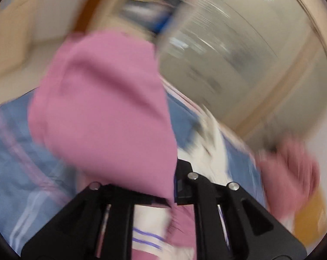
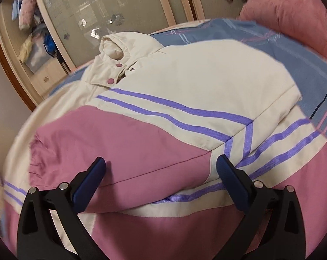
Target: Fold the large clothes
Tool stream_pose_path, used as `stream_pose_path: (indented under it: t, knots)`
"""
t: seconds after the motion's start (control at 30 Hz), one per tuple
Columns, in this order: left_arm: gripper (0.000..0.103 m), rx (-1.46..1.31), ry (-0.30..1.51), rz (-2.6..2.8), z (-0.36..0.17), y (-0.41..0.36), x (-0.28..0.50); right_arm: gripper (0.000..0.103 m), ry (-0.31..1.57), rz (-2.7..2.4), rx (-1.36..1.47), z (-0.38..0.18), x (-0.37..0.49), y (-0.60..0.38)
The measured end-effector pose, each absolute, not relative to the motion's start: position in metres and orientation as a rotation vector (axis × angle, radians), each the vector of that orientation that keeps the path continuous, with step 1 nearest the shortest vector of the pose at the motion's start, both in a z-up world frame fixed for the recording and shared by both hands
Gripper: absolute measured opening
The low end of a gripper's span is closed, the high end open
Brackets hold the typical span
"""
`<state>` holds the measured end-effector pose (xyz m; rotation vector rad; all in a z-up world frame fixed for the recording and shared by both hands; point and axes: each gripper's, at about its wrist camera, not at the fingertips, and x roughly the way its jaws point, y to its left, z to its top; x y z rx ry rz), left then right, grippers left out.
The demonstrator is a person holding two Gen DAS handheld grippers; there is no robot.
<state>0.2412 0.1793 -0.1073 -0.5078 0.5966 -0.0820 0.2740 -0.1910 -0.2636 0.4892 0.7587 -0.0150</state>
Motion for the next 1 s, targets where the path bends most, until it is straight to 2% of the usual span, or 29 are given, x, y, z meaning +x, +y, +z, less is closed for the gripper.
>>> stream_pose_path:
  t: [0.03,0.07,0.17,0.27,0.4,0.57,0.6,0.67,0.7,0.73,0.77,0.87,1.0]
  knots:
    - [0.022,-0.432,0.637,-0.151,-0.109,0.14,0.245,0.102,0.75,0.002,0.556,-0.262,0.269,-0.2]
    - [0.024,-0.369,0.68,-0.212,-0.115,0.106,0.249,0.102,0.74,0.023,0.646,-0.261,0.264,-0.212]
    - [0.026,-0.226,0.82,-0.361,-0.158,0.006,0.248,0.102,0.745,0.012,0.782,-0.262,0.252,-0.238]
    - [0.026,-0.118,0.942,-0.348,-0.201,-0.043,0.249,0.102,0.763,0.021,0.797,-0.261,0.251,-0.249]
    - [0.026,-0.113,1.002,-0.331,-0.227,-0.048,0.245,0.102,0.774,0.033,0.78,-0.262,0.251,-0.25]
    - [0.033,-0.178,0.979,-0.351,-0.21,-0.013,0.238,0.102,0.742,0.029,0.843,-0.257,0.246,-0.256]
    - [0.039,-0.163,0.958,-0.352,-0.201,-0.006,0.231,0.102,0.733,0.027,0.857,-0.257,0.245,-0.262]
    - [0.061,-0.132,0.926,-0.362,-0.19,0.007,0.233,0.102,0.718,0.02,0.899,-0.256,0.243,-0.273]
    - [0.082,-0.109,0.899,-0.389,-0.182,0.011,0.226,0.102,0.722,0.017,0.915,-0.256,0.245,-0.28]
    - [0.098,-0.091,0.878,-0.413,-0.175,0.013,0.219,0.102,0.732,0.014,0.918,-0.253,0.247,-0.284]
    - [0.101,-0.068,0.845,-0.441,-0.169,0.017,0.209,0.102,0.74,0.017,0.909,-0.25,0.25,-0.285]
    - [0.101,-0.053,0.819,-0.434,-0.164,0.034,0.197,0.102,0.733,0.072,0.832,-0.228,0.261,-0.279]
    - [0.101,-0.182,0.772,-0.368,-0.159,0.079,0.202,0.102,0.765,0.015,0.707,-0.202,0.269,-0.261]
